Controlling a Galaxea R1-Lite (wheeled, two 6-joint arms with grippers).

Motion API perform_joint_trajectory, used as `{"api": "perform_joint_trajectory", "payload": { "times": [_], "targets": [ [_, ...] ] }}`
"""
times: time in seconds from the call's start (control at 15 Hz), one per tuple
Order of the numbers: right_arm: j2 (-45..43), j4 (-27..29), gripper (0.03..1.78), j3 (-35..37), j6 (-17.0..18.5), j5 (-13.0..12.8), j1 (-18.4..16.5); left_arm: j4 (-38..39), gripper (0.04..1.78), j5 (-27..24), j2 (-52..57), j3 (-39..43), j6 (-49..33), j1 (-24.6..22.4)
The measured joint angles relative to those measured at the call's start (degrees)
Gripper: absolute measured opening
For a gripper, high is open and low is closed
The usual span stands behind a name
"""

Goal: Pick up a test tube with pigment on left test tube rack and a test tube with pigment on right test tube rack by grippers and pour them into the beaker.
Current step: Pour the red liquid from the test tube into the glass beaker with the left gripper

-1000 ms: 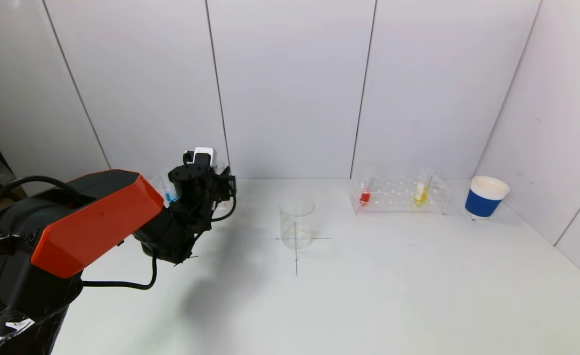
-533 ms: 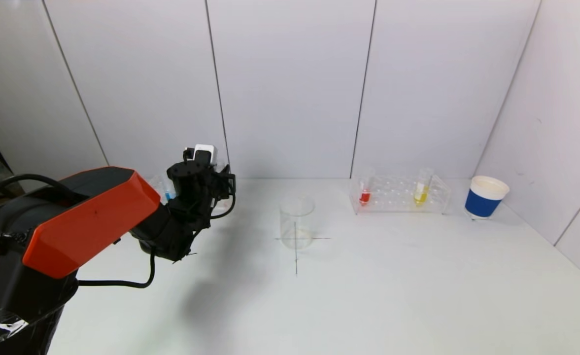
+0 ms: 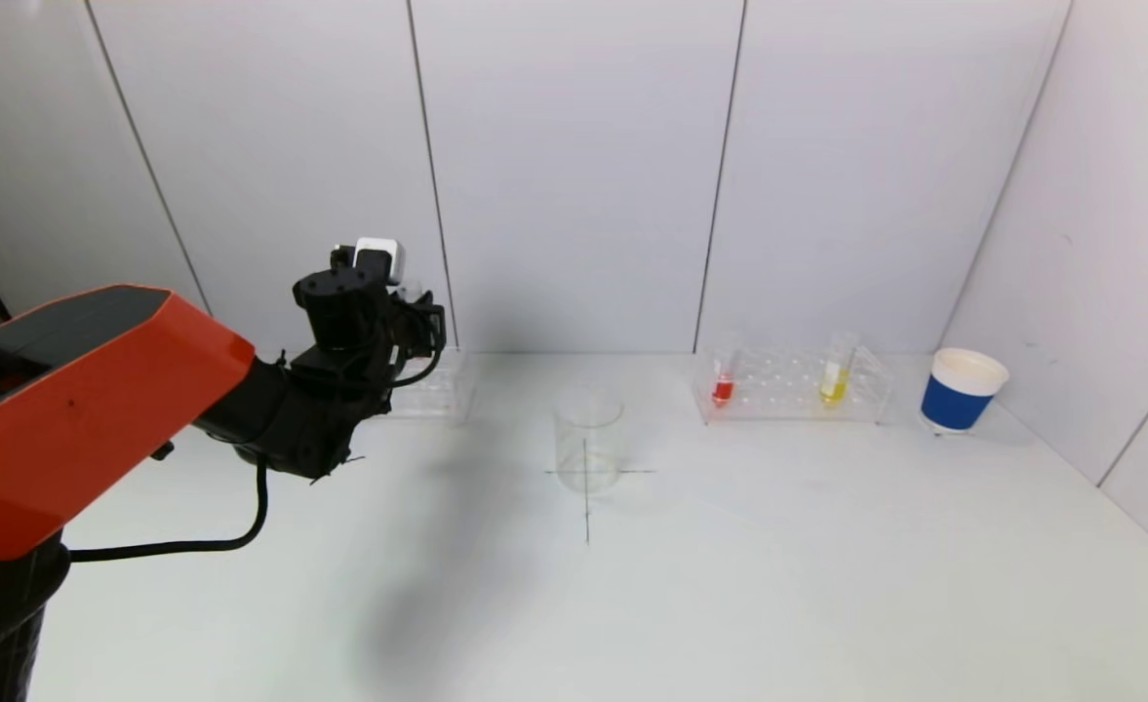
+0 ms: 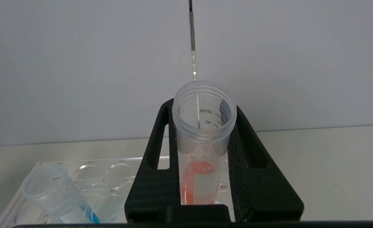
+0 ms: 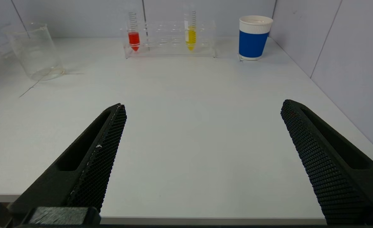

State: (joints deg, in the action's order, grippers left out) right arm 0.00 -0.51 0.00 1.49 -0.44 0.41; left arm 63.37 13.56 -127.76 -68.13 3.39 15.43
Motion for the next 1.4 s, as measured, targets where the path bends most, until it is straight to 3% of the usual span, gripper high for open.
{"api": "perform_joint_trajectory", "payload": {
  "times": [0.8,1.07,1.4],
  "targets": [
    [0.0,0.0,1.77,0.0,0.0,0.02,0.0,-27.08,0.45,-1.51,11.97,-13.53,-0.39,0.38],
    [0.0,0.0,1.77,0.0,0.0,0.02,0.0,-35.19,0.45,-6.97,14.67,-16.7,-0.87,0.93],
    [0.0,0.0,1.77,0.0,-0.01,0.02,0.0,-41.31,0.45,-18.19,18.01,-18.05,-0.87,1.07]
  ]
}}
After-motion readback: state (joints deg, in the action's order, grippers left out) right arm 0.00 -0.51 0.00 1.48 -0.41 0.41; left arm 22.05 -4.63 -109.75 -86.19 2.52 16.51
